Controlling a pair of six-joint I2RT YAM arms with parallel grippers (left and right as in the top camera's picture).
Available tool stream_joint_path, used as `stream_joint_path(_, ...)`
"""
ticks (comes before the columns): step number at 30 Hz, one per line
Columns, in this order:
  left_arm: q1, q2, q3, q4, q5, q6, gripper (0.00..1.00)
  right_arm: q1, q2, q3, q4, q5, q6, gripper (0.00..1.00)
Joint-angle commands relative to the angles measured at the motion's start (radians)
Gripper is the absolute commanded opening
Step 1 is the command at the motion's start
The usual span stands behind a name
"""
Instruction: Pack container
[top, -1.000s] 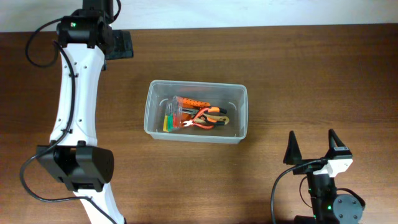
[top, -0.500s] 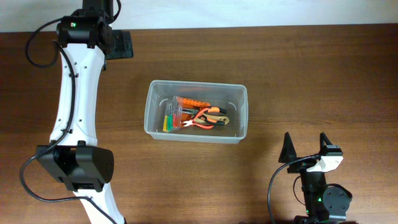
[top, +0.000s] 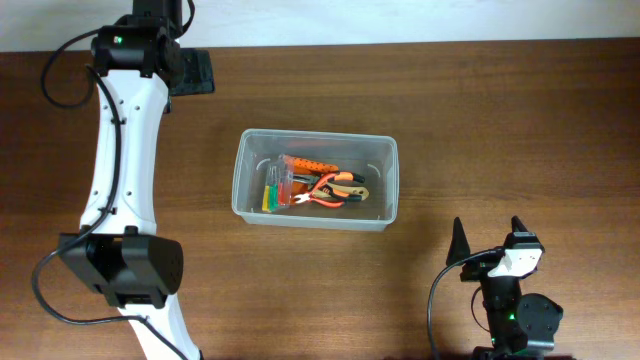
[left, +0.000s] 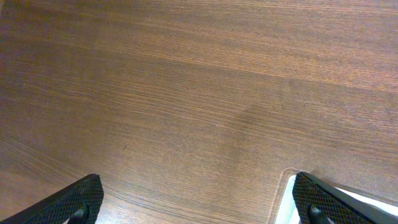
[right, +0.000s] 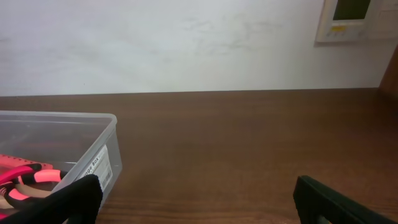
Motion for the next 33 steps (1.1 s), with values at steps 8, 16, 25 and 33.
stream_joint_path(8, -0.002, 0.005, 0.008, 0.002, 0.003, -0.013, 0.99, 0.005, -0.012, -0.005, -0.008, 0.006, -0.017, 0.99)
stream_joint_path(16, -0.002, 0.005, 0.008, 0.002, 0.003, -0.013, 0.99, 0.005, -0.012, -0.005, -0.008, 0.006, -0.017, 0.99)
stream_joint_path(25, -0.002, 0.005, 0.008, 0.002, 0.004, -0.013, 0.99, 0.005, -0.012, -0.005, -0.008, 0.006, -0.017, 0.99)
stream_joint_path(33, -0.001, -0.004, 0.008, -0.015, -0.008, -0.009, 0.99, 0.005, -0.012, -0.005, -0.008, 0.006, -0.017, 0.99)
